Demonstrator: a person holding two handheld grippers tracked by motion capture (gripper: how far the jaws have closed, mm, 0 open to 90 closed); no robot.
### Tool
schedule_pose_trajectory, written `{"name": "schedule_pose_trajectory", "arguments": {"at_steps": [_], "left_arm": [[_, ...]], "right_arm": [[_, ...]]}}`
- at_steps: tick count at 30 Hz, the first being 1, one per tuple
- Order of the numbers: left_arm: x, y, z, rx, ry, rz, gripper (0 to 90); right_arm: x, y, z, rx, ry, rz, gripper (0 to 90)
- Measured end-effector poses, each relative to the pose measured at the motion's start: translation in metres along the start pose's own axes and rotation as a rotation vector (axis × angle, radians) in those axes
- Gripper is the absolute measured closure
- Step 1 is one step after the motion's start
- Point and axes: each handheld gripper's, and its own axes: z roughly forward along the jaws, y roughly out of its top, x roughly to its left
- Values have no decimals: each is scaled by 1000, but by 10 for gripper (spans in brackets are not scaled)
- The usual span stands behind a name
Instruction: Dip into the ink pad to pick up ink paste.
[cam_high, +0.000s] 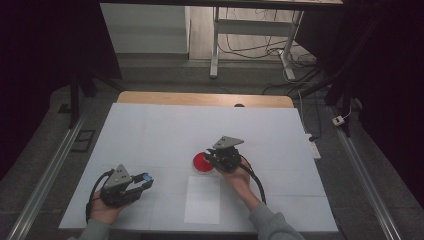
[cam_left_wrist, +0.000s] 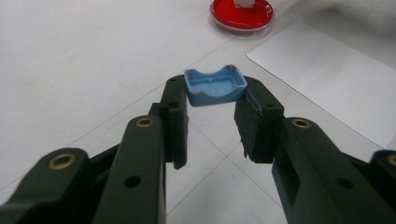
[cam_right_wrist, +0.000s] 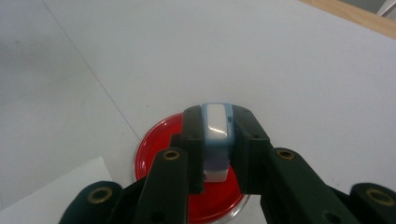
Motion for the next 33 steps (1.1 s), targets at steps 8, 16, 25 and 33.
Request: {"name": "schedule_pose_trajectory", "arguments": {"at_steps": [8,16,25,33], "left_arm": [[1,0,-1,-2,0,-1,650],[1,0,-1,-1,-1,0,650],[1,0,-1,-1,-1,-1,650],[1,0,-1,-1,0,-2,650]], "right_arm": [[-1,2,-5,-28,12,15,753],[0,6,-11,-55,12,10,753],[-1,7,-15,-70,15,19,753],[0,8,-19,-81,25,18,753]]}}
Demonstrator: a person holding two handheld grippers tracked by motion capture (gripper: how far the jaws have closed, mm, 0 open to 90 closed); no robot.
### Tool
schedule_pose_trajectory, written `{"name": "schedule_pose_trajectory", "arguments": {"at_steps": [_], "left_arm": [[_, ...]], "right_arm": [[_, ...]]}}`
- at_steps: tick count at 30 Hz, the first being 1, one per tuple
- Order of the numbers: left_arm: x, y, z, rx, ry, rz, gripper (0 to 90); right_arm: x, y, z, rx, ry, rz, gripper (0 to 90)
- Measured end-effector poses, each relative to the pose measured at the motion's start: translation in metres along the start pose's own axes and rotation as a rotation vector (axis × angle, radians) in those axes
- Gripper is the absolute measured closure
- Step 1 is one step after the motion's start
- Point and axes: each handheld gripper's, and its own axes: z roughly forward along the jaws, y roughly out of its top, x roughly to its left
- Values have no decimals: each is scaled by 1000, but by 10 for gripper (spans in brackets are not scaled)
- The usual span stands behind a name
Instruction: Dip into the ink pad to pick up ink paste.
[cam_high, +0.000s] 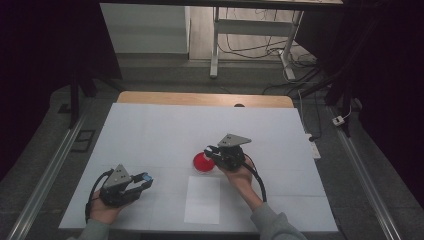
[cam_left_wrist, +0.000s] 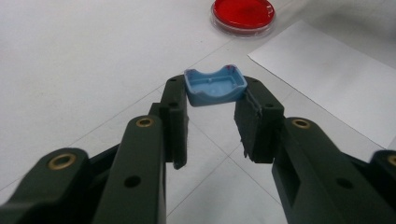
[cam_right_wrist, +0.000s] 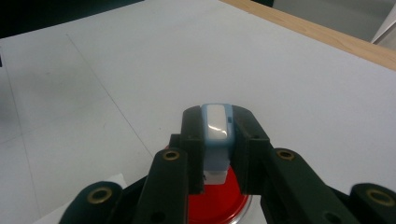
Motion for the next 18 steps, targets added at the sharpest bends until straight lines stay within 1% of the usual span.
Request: {"name": "schedule_pose_trajectory", "arguments": {"at_steps": [11,17,18], "left_arm": [[0,0,0,-1,2,-1,650],[0,0,-1,-1,4,-2,649],[0,0,-1,-2,4,-2,650]], "right_arm": [[2,2,-3,-10,16,5,753],[2,2,-7,-18,9,6,753],[2,2,-7,-21,15,6,753]]}}
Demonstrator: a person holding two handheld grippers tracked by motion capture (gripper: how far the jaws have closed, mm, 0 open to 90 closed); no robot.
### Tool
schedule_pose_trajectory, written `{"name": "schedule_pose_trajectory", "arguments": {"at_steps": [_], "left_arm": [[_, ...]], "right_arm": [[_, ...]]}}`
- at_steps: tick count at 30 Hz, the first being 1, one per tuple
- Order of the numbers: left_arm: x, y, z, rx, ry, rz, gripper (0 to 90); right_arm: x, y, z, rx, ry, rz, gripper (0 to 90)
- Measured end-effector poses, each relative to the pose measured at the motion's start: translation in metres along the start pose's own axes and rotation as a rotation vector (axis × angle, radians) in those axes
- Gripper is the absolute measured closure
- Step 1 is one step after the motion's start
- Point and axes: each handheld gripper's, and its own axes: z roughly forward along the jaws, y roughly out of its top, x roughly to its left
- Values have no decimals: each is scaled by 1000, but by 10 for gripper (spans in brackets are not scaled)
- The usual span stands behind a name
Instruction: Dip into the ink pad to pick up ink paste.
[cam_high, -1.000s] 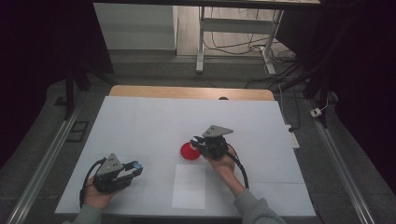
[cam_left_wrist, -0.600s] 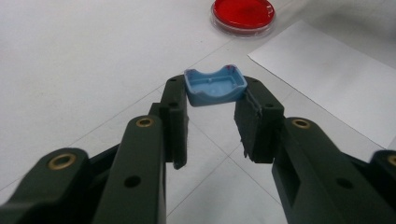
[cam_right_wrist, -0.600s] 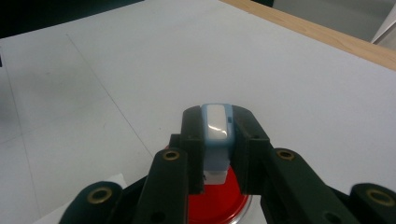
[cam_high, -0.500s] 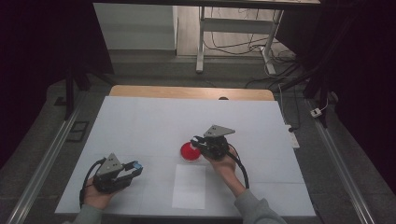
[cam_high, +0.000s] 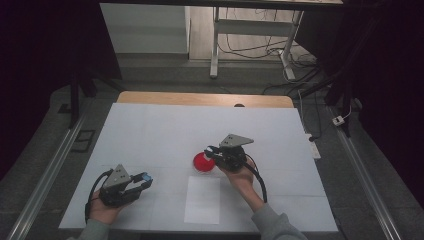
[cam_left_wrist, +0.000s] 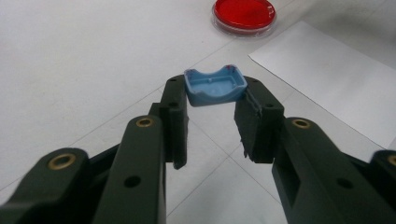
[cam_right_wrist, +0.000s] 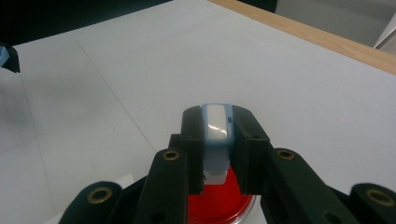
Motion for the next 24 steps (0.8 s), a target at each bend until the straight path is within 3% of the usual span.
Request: {"name": "schedule_pose_trajectory", "arguments": {"at_steps": [24], "left_arm": [[1,0,0,0,0,-2,650]], "right_arm": [[2,1,-12,-9,20,5,753]]}}
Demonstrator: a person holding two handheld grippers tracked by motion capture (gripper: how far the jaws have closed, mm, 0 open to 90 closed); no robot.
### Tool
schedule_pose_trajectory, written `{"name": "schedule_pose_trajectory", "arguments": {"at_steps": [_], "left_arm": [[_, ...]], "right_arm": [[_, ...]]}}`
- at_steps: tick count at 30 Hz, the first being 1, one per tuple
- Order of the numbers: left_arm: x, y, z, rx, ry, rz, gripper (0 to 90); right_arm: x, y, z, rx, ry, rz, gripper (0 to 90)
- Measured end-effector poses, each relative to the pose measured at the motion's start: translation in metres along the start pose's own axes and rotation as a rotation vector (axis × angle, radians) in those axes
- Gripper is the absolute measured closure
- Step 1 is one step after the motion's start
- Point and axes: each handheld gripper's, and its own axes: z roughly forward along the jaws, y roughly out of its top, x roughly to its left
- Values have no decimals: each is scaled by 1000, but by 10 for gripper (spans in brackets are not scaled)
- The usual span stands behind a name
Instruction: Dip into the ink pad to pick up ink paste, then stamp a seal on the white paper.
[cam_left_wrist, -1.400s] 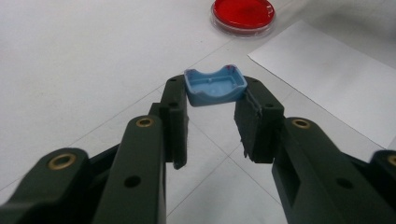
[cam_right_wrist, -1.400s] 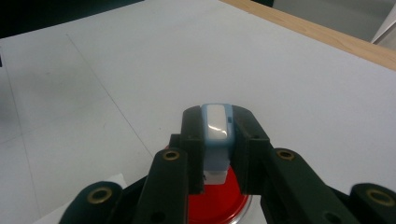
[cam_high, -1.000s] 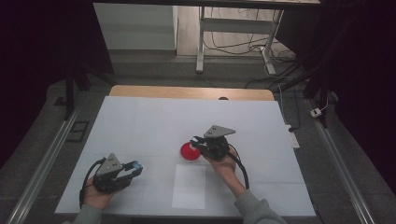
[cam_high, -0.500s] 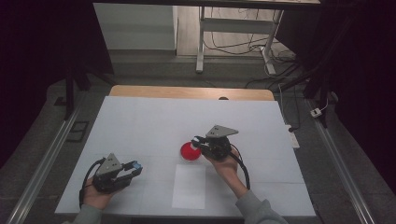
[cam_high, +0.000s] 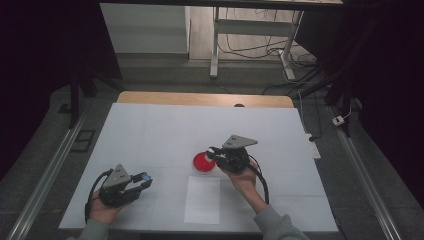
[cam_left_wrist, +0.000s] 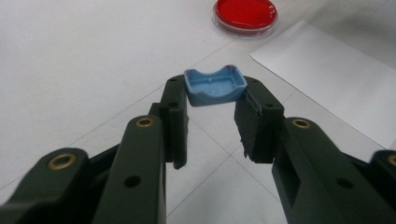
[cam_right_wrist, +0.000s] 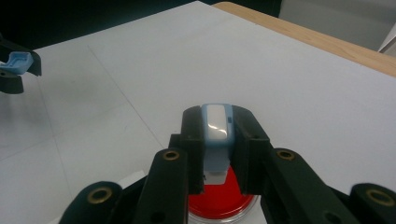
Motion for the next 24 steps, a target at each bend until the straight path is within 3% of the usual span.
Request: {"name": "schedule_pose_trajectory", "arguments": {"at_steps": [12,24], "left_arm": [[0,0,0,-1,2,-1,649],[-1,1,0,0,0,3,649]], "right_arm": [[3,-3,-9,-3,15,9,752],[6,-12,-32,-4,26,9,752]]}}
